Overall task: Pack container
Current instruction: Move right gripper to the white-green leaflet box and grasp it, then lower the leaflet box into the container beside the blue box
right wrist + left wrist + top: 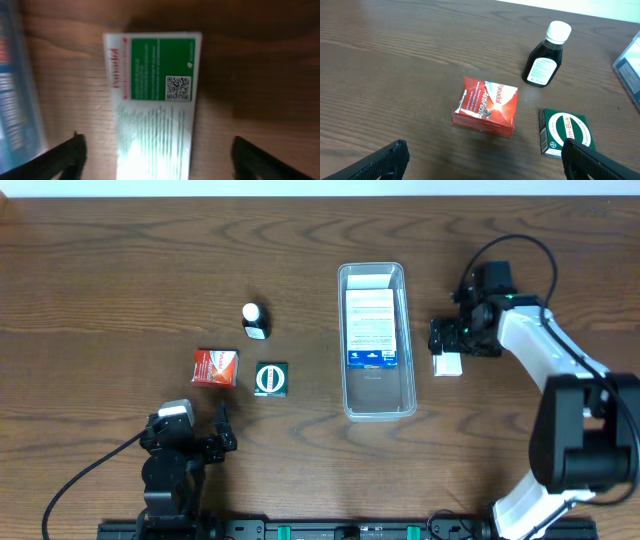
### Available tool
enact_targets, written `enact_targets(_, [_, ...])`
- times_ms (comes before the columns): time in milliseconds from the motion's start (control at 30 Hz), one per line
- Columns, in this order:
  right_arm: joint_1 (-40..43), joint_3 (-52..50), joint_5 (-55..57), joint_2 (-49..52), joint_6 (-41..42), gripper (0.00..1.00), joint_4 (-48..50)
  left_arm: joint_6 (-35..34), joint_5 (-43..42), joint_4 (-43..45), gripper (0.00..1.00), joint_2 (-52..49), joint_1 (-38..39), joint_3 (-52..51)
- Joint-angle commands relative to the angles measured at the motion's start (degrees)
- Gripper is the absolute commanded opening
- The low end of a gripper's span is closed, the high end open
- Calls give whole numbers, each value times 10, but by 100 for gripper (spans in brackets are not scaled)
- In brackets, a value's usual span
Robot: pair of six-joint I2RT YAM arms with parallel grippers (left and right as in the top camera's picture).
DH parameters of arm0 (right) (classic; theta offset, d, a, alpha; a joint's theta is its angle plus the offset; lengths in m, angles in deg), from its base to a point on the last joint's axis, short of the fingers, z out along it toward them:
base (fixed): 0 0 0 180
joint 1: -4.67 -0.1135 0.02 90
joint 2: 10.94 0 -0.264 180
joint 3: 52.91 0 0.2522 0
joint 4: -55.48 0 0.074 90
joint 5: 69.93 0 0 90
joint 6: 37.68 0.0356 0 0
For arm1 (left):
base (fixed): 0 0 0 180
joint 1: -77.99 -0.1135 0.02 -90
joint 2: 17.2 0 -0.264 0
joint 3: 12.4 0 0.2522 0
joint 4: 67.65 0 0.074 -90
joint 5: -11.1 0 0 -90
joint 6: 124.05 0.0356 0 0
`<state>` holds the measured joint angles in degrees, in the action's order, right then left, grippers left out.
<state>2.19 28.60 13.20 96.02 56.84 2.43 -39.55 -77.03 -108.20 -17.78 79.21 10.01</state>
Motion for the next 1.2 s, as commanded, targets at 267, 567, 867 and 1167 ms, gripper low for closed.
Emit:
enact_targets(267, [2, -5, 74, 30, 49, 59, 6, 8, 2, -1, 98, 3, -2, -10])
enact_targets(567, [-1, 23, 82, -21, 84, 42, -47, 8, 2, -1, 98, 3, -2, -10])
enact_targets(867, [-57, 70, 77, -216, 116, 40, -116, 8, 2, -1, 98, 3, -2, -10])
enact_targets(1167, [-197, 60, 75, -254, 184, 42, -8, 8, 2, -1, 98, 3, -2, -10])
